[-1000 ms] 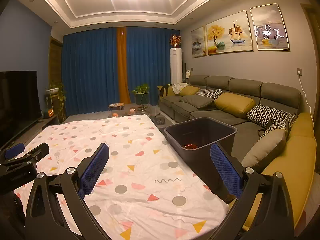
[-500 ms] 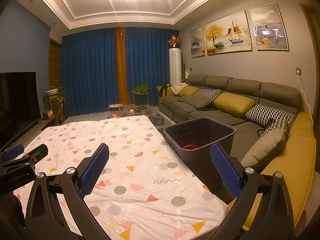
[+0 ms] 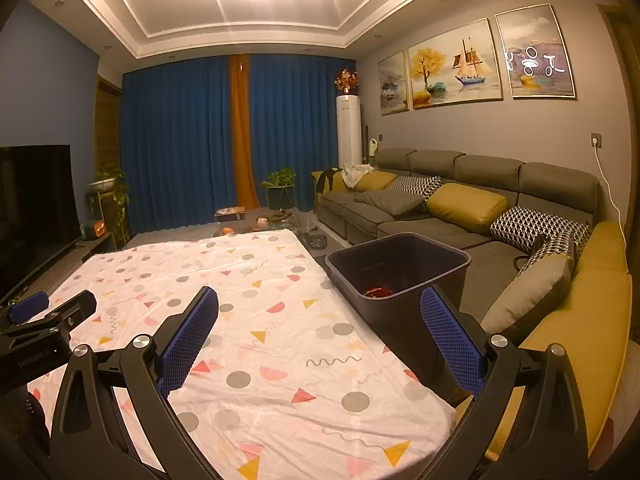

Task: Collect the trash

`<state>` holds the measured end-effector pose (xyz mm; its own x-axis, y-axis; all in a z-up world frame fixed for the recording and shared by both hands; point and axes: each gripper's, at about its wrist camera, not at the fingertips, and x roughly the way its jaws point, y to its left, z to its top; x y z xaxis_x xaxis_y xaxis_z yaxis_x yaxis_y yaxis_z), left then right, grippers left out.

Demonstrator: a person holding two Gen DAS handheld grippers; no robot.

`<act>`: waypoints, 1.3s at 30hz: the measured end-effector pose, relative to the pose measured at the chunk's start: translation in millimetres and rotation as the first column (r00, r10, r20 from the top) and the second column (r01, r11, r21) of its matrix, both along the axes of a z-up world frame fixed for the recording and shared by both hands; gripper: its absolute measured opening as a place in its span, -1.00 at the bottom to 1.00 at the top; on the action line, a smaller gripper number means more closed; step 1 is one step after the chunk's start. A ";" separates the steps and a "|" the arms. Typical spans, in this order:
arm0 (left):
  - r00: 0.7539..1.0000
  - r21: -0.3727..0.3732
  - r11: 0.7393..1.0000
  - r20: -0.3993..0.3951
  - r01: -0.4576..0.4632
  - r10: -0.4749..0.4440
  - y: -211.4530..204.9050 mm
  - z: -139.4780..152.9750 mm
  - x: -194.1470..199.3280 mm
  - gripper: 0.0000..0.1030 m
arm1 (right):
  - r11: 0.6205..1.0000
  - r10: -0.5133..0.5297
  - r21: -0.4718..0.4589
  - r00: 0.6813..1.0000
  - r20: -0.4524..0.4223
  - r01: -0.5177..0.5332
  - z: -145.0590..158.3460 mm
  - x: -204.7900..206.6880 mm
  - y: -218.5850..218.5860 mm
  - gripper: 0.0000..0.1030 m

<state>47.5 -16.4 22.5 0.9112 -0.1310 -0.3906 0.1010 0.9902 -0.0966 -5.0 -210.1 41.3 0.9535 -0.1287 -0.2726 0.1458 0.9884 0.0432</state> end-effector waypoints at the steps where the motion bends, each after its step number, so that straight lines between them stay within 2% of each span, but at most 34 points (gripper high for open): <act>1: 1.000 0.000 1.000 0.000 0.000 0.000 -0.1 -0.1 -0.1 0.89 | 1.000 0.000 0.000 1.000 -0.001 0.000 0.1 0.1 -0.1 0.89; 39: 1.000 0.002 1.000 -0.008 0.004 -0.004 -5.1 -3.4 -1.4 0.89 | 1.000 -0.003 0.004 1.000 -0.002 0.003 -1.1 0.3 -2.7 0.89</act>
